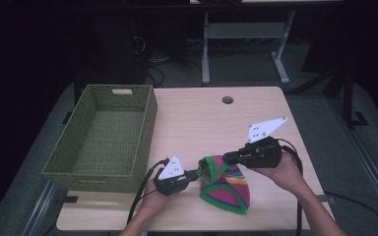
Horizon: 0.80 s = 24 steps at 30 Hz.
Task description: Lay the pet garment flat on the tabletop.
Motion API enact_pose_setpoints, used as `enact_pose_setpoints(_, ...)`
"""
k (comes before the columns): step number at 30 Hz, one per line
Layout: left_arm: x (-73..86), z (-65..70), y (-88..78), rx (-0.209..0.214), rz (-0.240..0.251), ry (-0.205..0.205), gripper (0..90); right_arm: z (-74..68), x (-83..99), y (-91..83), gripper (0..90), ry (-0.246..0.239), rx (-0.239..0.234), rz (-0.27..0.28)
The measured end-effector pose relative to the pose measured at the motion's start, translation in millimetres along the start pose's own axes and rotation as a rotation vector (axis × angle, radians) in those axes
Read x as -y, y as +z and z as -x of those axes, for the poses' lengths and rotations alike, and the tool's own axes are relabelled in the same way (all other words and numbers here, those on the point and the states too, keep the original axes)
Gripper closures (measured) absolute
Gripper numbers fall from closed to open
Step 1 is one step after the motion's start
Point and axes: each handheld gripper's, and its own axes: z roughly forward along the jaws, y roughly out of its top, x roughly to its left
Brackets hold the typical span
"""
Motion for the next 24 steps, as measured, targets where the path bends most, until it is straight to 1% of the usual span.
enact_pose_setpoints(4,-2.2,-0.7,-7.4,0.007,0.006,0.005,85.9,3.1,3.3,-1.7,83.5,0.018,0.006,0.001)
enact_pose_setpoints(6,-2.6,0.0,-10.8,0.009,0.01,-0.007,86.3,4.3,5.6,-2.1,83.5,0.023,0.014,-0.005)
enact_pose_setpoints(7,-3.0,-0.8,-12.8,0.009,0.015,-0.002,86.5,5.3,7.0,-2.3,83.5,0.024,0.018,-0.007)
enact_pose_setpoints(14,-7.8,-2.8,-28.9,-0.002,0.045,-0.01,86.8,12.1,15.5,-3.7,83.5,0.05,0.04,-0.023)
enact_pose_setpoints(17,-10.7,-2.9,-33.0,0.0,0.061,-0.013,86.9,14.2,18.7,-2.9,83.5,0.057,0.047,-0.031)
enact_pose_setpoints(24,-18.1,-4.4,-40.4,-0.003,0.079,-0.014,87.0,16.6,22.9,-2.2,83.6,0.068,0.06,-0.051)
